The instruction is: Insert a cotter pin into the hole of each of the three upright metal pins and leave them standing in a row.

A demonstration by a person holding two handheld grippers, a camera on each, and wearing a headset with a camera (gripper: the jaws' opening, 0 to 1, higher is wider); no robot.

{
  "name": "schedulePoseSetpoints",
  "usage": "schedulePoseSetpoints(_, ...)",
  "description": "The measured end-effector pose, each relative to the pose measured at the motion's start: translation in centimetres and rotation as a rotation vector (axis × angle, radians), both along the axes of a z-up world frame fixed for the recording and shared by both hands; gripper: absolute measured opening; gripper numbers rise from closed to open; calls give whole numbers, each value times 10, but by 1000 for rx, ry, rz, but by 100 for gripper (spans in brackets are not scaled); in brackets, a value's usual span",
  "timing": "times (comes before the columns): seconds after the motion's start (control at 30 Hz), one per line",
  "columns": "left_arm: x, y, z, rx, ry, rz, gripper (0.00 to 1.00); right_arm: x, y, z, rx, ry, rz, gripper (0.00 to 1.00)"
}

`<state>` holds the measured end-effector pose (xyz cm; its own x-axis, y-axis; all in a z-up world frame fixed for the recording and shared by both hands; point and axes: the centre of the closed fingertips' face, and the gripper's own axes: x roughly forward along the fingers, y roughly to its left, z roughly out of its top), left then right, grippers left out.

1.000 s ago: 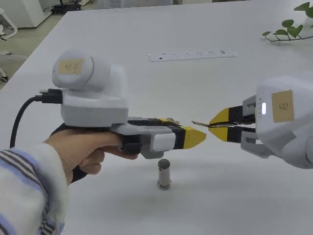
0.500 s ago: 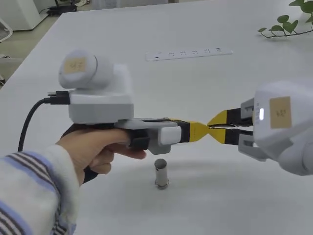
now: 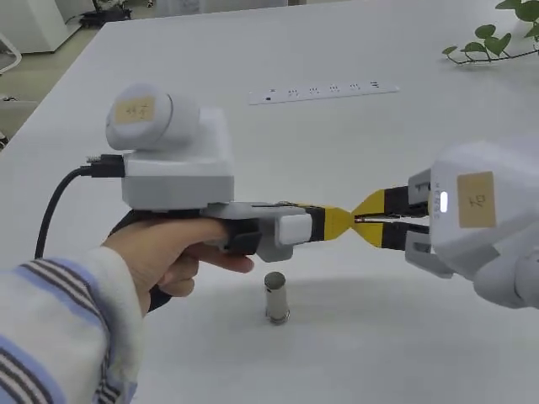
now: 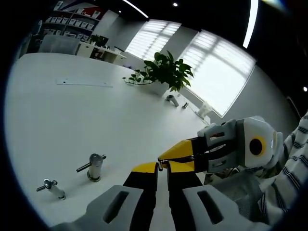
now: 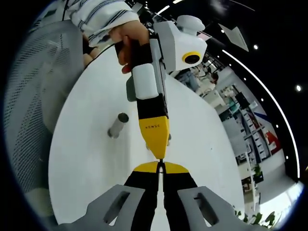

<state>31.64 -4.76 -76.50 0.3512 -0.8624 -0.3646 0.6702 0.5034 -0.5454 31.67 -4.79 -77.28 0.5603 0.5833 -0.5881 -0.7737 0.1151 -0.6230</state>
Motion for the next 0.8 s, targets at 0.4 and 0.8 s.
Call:
schedulePoseSetpoints(0.4,2,3,0,1,7,5,3,1,2,3,-4,-16,9,2)
schedulePoseSetpoints(0.8,3,4,0,9,16,5,2,2,3,4,-6,-23,14,2)
